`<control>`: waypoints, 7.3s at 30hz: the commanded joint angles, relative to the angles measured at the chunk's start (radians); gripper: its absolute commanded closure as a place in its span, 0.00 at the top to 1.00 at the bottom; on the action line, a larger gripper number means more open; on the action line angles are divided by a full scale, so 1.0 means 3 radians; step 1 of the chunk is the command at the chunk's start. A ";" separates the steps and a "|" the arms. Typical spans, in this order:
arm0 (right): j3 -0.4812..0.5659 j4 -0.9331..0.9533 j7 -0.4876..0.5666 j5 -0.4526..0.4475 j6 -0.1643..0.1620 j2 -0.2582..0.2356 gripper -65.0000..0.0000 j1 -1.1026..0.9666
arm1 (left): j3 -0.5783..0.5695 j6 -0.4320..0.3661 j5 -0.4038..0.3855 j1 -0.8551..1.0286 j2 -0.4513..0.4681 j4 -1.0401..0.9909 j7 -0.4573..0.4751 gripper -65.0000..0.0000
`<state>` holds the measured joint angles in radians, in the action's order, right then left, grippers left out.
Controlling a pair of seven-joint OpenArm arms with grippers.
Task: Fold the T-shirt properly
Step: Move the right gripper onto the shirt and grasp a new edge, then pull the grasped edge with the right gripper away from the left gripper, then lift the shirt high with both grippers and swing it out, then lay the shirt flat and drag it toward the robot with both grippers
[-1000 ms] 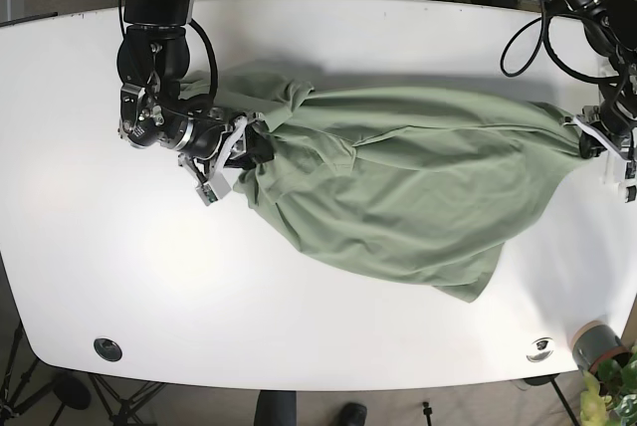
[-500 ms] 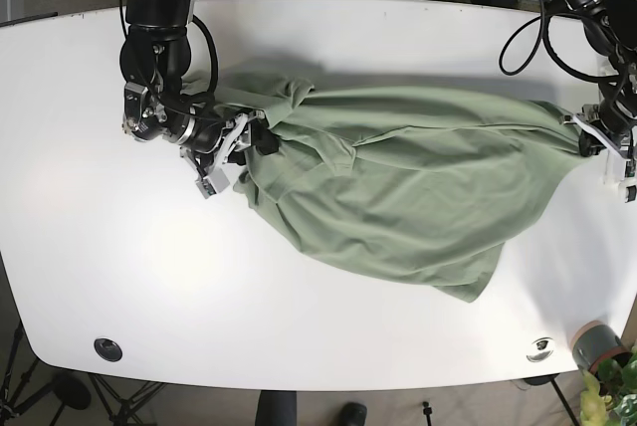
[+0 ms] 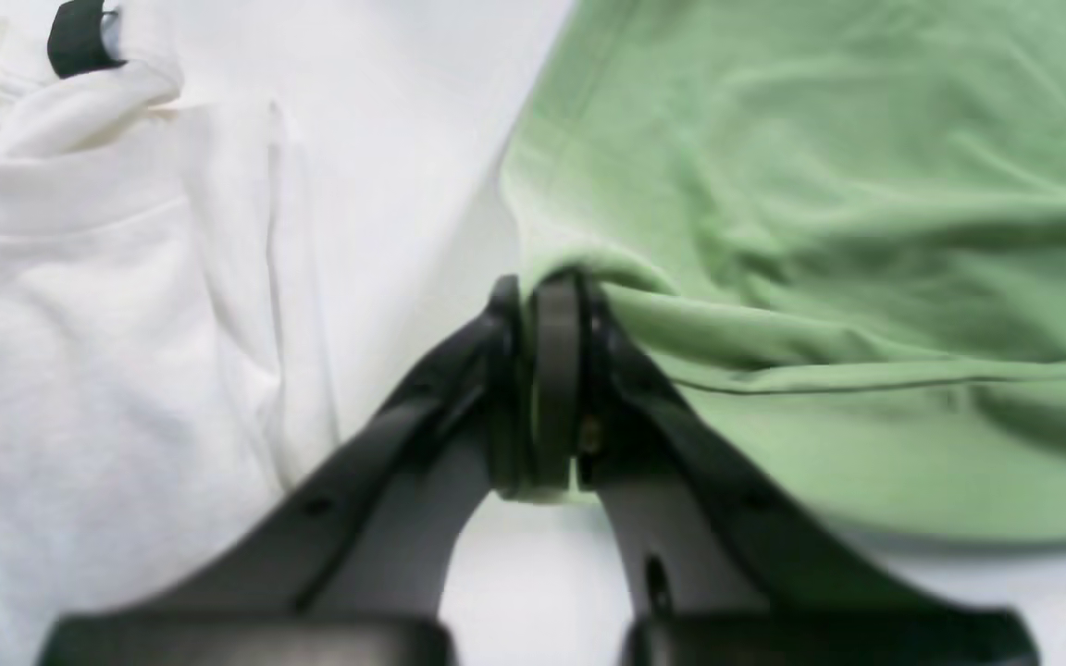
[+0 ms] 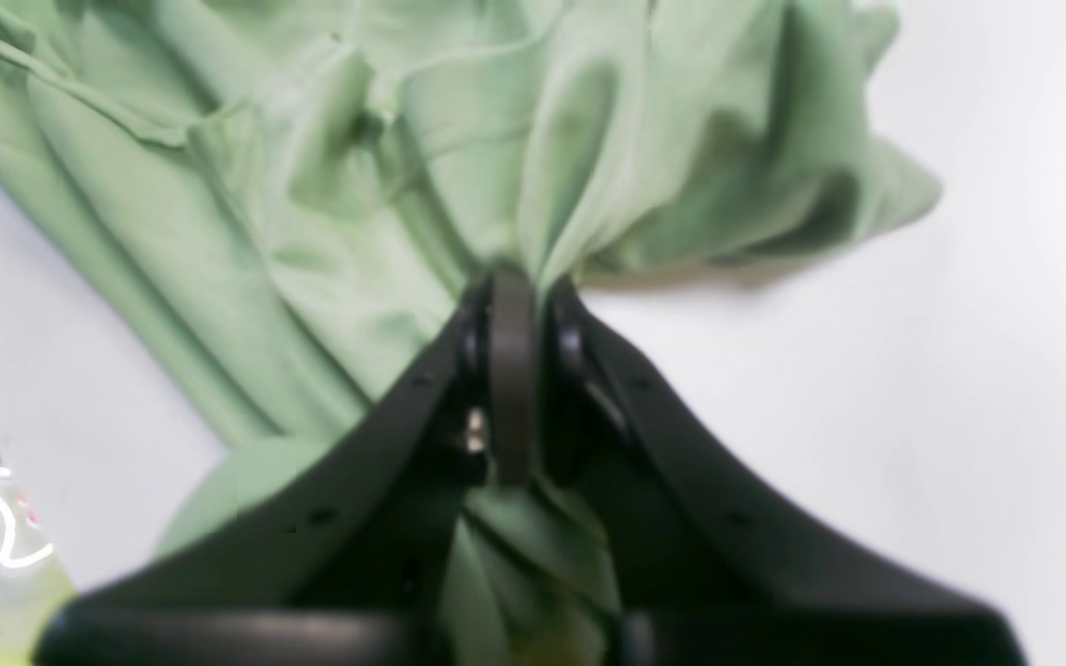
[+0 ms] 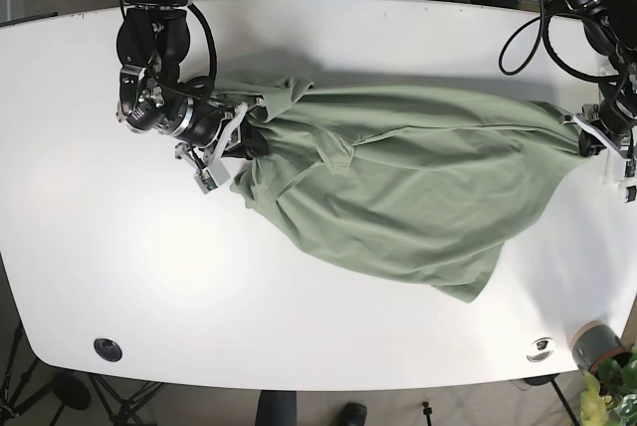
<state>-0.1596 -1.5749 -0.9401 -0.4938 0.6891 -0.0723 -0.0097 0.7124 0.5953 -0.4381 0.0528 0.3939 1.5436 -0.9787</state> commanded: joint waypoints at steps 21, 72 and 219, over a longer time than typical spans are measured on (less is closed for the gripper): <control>-0.0278 -0.0312 -0.0132 -0.0024 0.0030 -0.0104 0.00 -0.0195 | 0.0021 0.0003 -0.0036 -0.0179 0.0106 0.0069 0.0063 0.00; -0.0258 -0.0169 -0.0111 -0.0024 0.0030 0.0090 0.04 0.0050 | -0.0101 -0.0008 -0.0036 -0.0250 0.0096 0.0053 0.0068 0.00; -0.0995 -0.1371 -0.0521 -0.0423 0.0030 -0.0396 0.00 -0.0916 | 0.0067 -0.0033 -0.0388 0.0987 0.0009 0.0846 0.0247 0.00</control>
<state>-0.4454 -1.9736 -1.1198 -0.6052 0.6991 -0.1886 -0.2817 0.7105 0.5838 -0.5430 0.3401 0.3771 1.7832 -0.9264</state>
